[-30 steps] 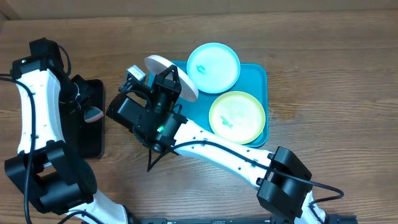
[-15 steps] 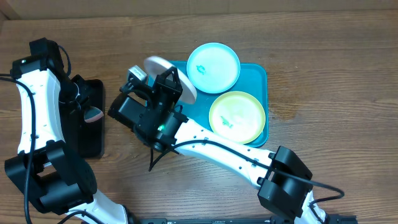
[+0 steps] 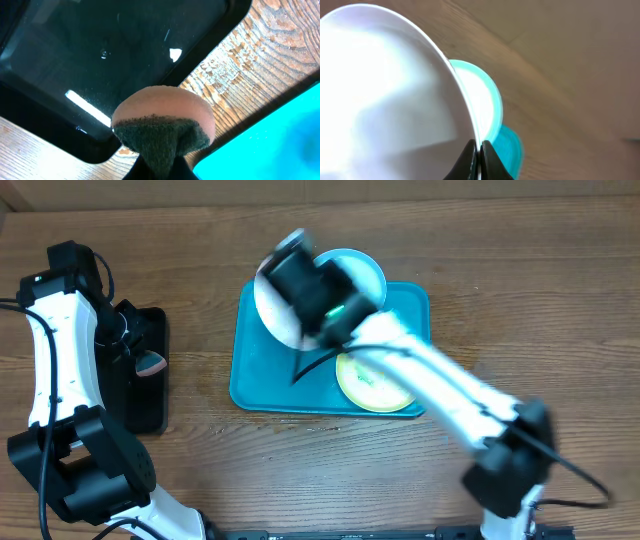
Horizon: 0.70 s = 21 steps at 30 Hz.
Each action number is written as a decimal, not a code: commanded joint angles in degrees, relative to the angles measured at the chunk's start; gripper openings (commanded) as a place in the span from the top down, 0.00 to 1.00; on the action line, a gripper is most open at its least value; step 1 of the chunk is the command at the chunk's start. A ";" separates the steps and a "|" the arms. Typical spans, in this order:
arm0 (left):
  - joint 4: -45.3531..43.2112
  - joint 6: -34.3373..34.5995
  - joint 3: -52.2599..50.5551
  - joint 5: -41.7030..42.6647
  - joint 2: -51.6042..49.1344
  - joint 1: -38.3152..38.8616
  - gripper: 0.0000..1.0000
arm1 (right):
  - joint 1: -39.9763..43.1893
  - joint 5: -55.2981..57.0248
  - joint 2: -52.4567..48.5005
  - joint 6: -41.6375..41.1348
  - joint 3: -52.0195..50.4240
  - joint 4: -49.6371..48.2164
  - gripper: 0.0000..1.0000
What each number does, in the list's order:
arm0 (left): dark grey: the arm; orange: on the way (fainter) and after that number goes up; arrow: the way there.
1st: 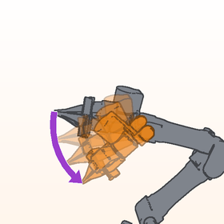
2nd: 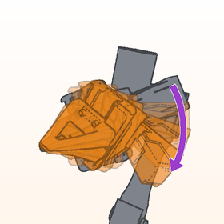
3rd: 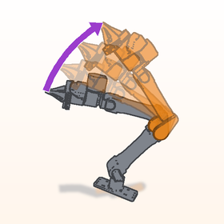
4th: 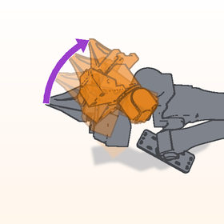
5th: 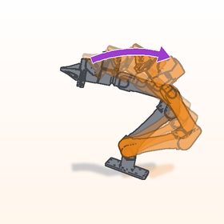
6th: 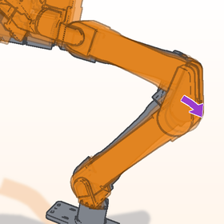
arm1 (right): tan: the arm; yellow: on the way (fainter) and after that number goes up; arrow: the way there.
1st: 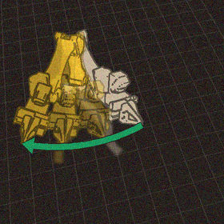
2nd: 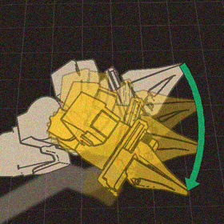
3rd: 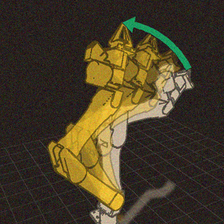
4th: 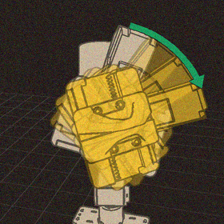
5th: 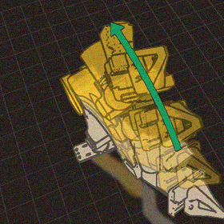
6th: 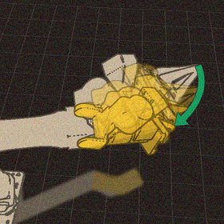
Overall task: Clean dirty plates on tray and stack at the side
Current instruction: 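Lift the pink plate with the right gripper and place it right of the tray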
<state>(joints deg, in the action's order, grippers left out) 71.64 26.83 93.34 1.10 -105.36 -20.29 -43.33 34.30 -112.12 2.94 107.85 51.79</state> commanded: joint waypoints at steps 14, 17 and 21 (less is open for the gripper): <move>-0.94 -0.94 0.52 0.44 0.48 0.07 0.96 | 44.35 -32.98 5.35 -18.21 -10.12 8.57 0.96; -0.98 -0.94 0.52 0.44 0.46 0.07 0.96 | 48.85 -32.96 5.33 -18.23 -14.49 6.71 0.96; -0.96 -0.94 0.52 0.46 0.48 0.07 0.96 | 54.14 -32.96 5.33 -18.84 -19.89 2.16 0.96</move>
<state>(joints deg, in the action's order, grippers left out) 70.72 26.83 93.34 1.13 -105.36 -20.29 8.43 2.48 -107.04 -14.59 90.06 55.51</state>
